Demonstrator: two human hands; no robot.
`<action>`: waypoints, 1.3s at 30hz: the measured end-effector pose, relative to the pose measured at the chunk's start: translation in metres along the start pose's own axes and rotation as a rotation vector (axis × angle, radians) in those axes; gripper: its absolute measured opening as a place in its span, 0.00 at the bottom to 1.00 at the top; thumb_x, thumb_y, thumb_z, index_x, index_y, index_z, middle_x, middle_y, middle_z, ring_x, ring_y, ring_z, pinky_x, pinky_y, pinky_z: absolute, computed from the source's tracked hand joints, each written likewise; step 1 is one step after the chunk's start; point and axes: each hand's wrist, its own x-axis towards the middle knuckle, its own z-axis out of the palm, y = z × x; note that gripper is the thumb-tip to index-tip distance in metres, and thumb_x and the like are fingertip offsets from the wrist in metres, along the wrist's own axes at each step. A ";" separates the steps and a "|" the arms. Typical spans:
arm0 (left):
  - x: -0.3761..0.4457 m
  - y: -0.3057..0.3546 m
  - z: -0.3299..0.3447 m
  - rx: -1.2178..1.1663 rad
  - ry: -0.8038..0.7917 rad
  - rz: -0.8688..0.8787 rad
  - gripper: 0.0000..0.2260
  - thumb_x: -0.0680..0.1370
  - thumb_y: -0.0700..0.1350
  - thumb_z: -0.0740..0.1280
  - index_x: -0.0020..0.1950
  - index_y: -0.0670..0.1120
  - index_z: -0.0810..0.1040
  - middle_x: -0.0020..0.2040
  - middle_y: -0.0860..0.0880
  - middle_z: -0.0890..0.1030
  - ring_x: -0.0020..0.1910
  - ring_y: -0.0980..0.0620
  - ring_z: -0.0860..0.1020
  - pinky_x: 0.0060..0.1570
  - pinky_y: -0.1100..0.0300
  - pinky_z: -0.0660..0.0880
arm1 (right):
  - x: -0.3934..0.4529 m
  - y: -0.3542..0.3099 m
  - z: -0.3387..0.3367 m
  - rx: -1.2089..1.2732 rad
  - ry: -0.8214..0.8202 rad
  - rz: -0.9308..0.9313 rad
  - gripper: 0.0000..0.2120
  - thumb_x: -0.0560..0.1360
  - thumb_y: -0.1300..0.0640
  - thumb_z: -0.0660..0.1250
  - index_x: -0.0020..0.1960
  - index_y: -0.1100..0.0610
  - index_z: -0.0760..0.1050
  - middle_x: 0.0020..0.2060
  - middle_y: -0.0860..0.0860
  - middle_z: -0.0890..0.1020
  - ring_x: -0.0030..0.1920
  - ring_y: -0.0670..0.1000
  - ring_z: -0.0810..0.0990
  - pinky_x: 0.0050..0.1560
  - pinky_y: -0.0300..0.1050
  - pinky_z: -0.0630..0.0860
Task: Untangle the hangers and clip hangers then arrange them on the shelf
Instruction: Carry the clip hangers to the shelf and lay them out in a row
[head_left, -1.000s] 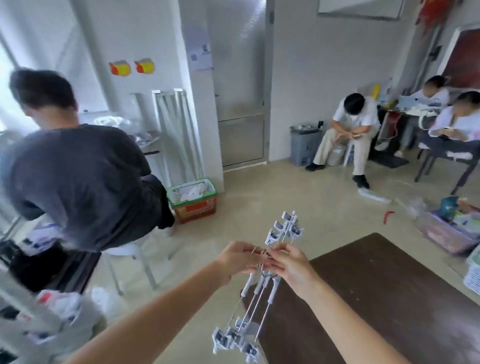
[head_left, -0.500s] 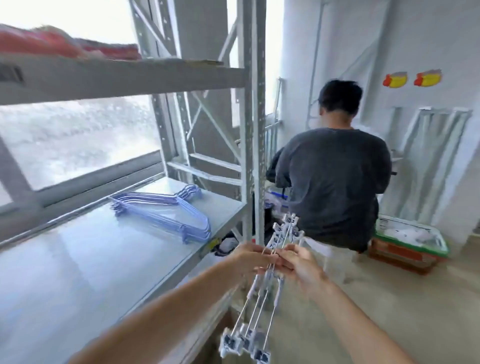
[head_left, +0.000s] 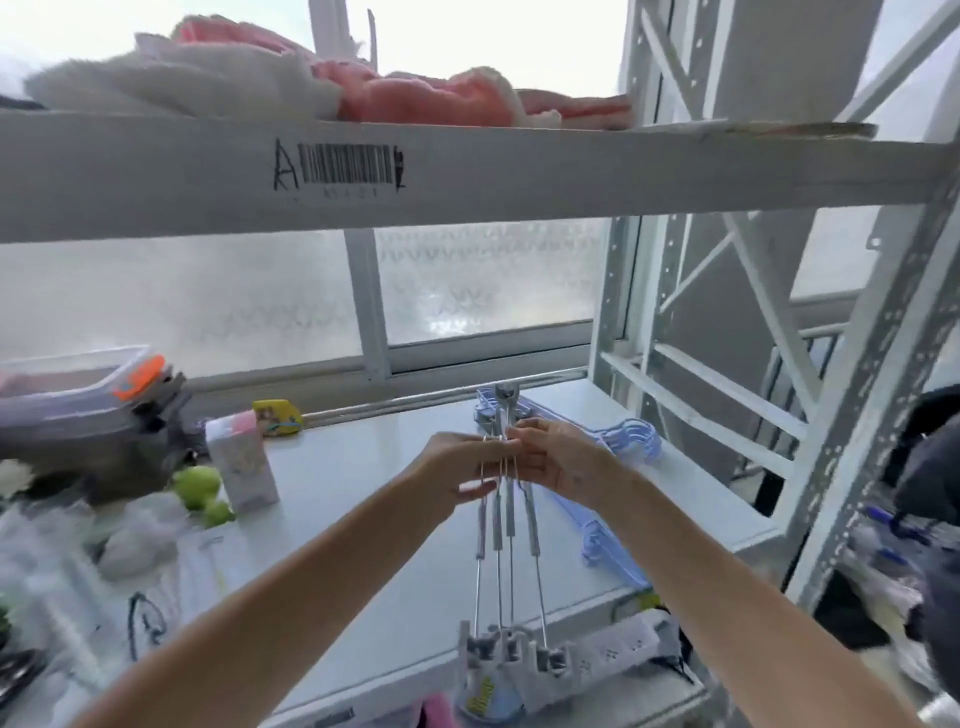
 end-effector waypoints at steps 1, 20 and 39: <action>0.005 0.001 -0.009 0.007 0.067 0.004 0.04 0.71 0.40 0.72 0.37 0.45 0.81 0.27 0.54 0.81 0.30 0.61 0.79 0.32 0.68 0.72 | 0.016 -0.001 0.005 -0.022 -0.059 0.029 0.08 0.78 0.65 0.60 0.40 0.60 0.72 0.25 0.50 0.83 0.26 0.46 0.82 0.31 0.38 0.82; 0.166 -0.057 -0.046 0.686 0.552 -0.193 0.10 0.69 0.45 0.72 0.43 0.38 0.82 0.46 0.40 0.85 0.50 0.45 0.83 0.44 0.57 0.78 | 0.167 0.102 -0.008 0.129 0.082 0.509 0.24 0.82 0.46 0.46 0.49 0.63 0.72 0.49 0.62 0.77 0.43 0.59 0.77 0.42 0.53 0.76; 0.139 -0.117 -0.057 0.741 0.669 -0.369 0.30 0.71 0.42 0.66 0.71 0.49 0.61 0.75 0.41 0.49 0.73 0.41 0.51 0.68 0.50 0.64 | 0.187 0.095 -0.007 -0.076 0.070 0.327 0.12 0.79 0.66 0.58 0.38 0.63 0.71 0.33 0.58 0.77 0.19 0.45 0.78 0.27 0.38 0.79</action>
